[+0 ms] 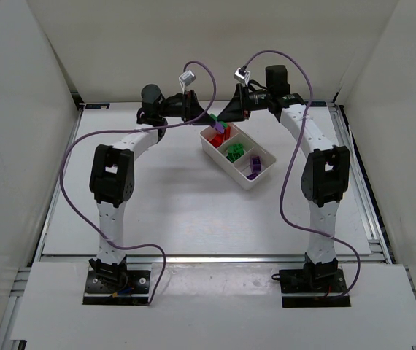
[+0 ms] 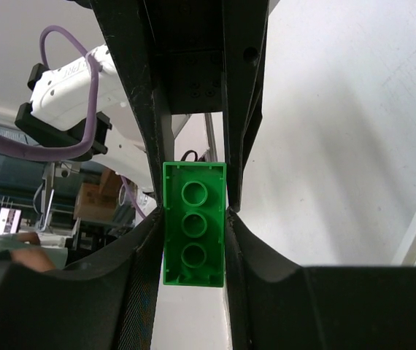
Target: Sort the legos into containers by color
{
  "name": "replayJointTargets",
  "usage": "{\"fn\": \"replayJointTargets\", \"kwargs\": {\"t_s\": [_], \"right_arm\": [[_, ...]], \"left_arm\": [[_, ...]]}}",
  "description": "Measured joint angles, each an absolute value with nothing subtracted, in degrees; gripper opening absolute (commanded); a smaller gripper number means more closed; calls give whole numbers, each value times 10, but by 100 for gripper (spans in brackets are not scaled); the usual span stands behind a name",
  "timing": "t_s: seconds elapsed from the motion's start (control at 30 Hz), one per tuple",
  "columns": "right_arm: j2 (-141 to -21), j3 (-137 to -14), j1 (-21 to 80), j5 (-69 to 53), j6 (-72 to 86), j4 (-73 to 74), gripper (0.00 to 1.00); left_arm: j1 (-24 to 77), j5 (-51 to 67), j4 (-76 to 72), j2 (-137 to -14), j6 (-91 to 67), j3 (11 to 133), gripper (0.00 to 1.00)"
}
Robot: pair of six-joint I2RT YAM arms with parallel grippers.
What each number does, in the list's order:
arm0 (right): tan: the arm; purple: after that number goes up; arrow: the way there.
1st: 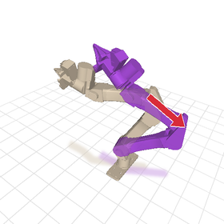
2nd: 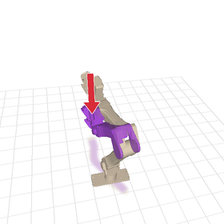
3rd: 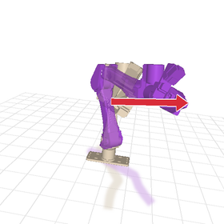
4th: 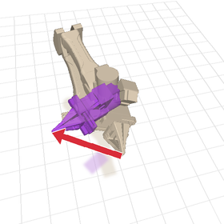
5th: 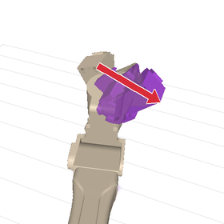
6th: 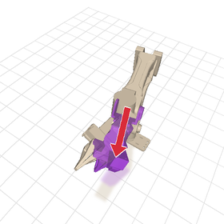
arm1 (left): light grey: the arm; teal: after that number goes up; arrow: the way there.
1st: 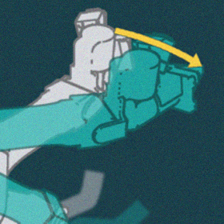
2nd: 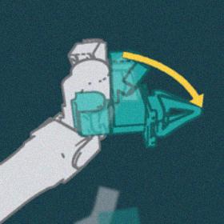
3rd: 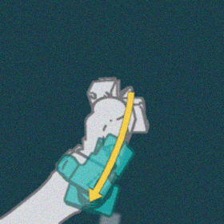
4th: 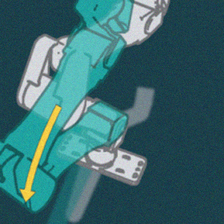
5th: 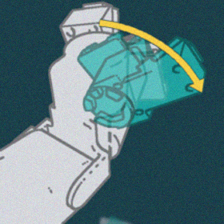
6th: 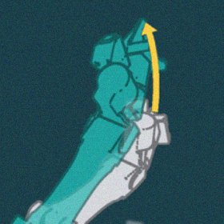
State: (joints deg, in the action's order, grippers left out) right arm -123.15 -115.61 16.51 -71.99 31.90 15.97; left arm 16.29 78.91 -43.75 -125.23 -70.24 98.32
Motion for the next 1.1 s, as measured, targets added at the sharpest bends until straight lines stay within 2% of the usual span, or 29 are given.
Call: {"fn": "replayJointTargets", "kwargs": {"t_s": [0.47, 0.63, 0.87, 1.0, 1.1], "right_arm": [[-1231, -1154, 145, -722, 285, 205, 0], [-1224, -1154, 95, -703, 283, 204, 0], [-1209, -1154, 53, -682, 247, 223, 0], [-1200, -1152, 61, -624, 167, 289, 0], [-1188, -1144, 79, -504, 91, 350, 0]], "left_arm": [[174, 735, -514, -1247, -741, 917, 10], [170, 788, -516, -1242, -742, 896, 10], [166, 804, -517, -1236, -741, 892, 10], [163, 804, -519, -1223, -741, 888, 10], [156, 802, -517, -1209, -735, 886, 10]]}}
